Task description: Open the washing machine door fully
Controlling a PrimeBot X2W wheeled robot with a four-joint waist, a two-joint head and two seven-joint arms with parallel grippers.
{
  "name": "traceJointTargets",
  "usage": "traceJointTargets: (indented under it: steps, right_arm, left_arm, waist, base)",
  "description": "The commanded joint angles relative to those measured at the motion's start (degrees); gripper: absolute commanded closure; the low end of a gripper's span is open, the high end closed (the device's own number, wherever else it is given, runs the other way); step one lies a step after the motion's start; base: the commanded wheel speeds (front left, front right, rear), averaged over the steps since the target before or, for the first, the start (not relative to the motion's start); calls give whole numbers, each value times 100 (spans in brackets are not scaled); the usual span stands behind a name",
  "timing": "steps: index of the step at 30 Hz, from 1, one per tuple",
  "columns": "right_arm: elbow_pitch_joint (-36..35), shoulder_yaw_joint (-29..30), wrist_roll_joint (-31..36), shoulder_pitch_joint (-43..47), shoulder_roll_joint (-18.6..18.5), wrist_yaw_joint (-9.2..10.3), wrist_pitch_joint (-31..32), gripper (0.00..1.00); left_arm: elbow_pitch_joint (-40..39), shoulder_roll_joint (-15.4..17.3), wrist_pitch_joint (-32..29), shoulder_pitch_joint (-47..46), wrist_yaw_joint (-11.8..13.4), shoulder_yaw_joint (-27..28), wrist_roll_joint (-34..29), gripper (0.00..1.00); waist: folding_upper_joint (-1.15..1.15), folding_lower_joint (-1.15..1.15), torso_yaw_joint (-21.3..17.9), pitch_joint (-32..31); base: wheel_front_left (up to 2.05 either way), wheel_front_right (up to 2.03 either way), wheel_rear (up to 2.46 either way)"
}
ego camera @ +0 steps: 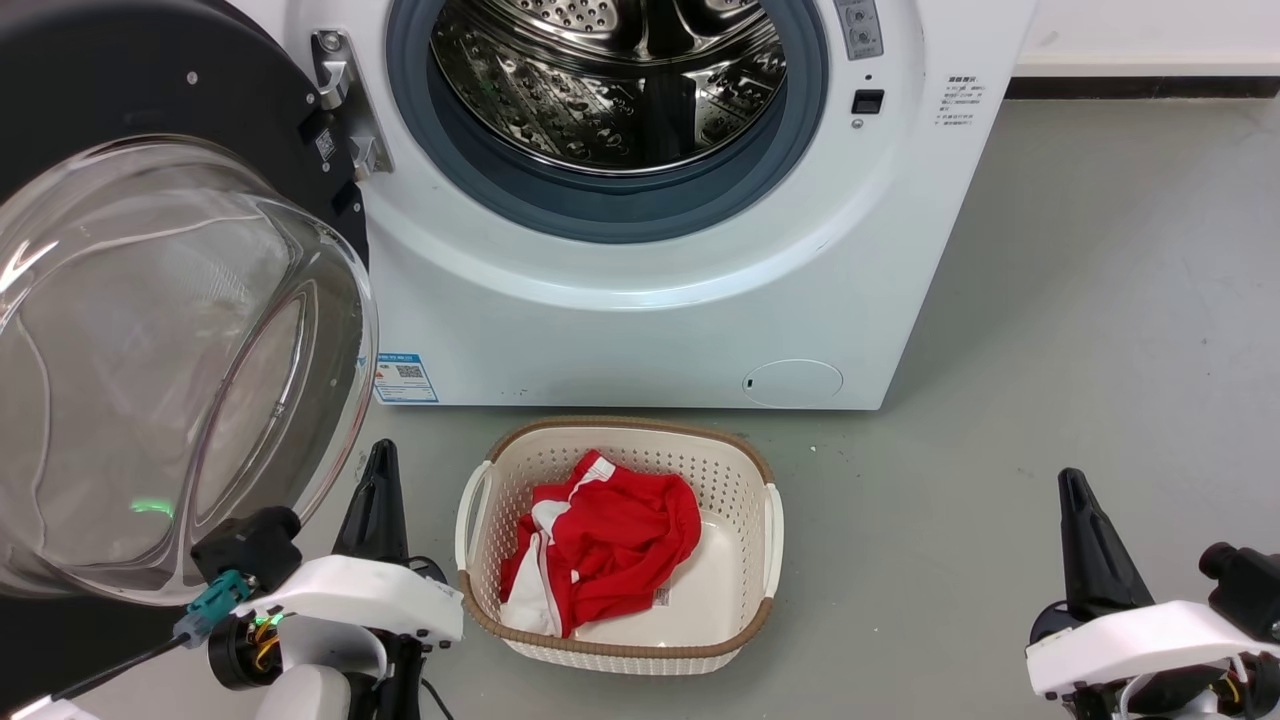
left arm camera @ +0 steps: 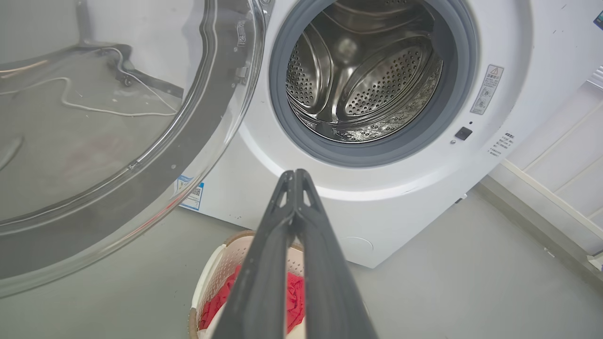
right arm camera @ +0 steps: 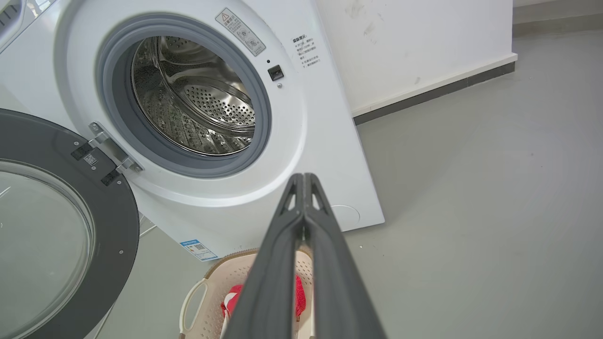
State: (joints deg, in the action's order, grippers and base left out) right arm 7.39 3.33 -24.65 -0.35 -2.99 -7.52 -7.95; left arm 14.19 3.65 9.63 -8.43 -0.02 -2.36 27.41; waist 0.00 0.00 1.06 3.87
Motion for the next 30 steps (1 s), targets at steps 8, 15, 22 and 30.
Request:
traceJointTargets:
  steps: [8, 15, 22, 30]
  right_arm:
    - [15, 31, -912, -223, -49, 1, 157, 100]
    - [80, 45, -1548, -266, -56, 1, 282, 100]
    - [143, 61, -2137, -299, -62, 2, 396, 100]
    - [210, 79, -2756, -347, -66, 2, 525, 100]
  left_arm:
    - [-100, 3, -197, -28, -113, 129, 848, 100]
    - [-95, -5, -346, -1, -180, 210, 1447, 100]
    - [-89, -14, -487, 21, -245, 284, 2002, 100]
    - [-82, -21, -637, 43, -311, 369, 2592, 100]
  waist:
    - [0, 0, -8, -28]
    - [0, 0, -15, -52]
    - [0, 0, -22, -76]
    - [0, 0, -30, -104]
  base:
    - [0, 0, 0]
    - [0, 0, 0]
    - [0, 0, 0]
    - [0, 0, 0]
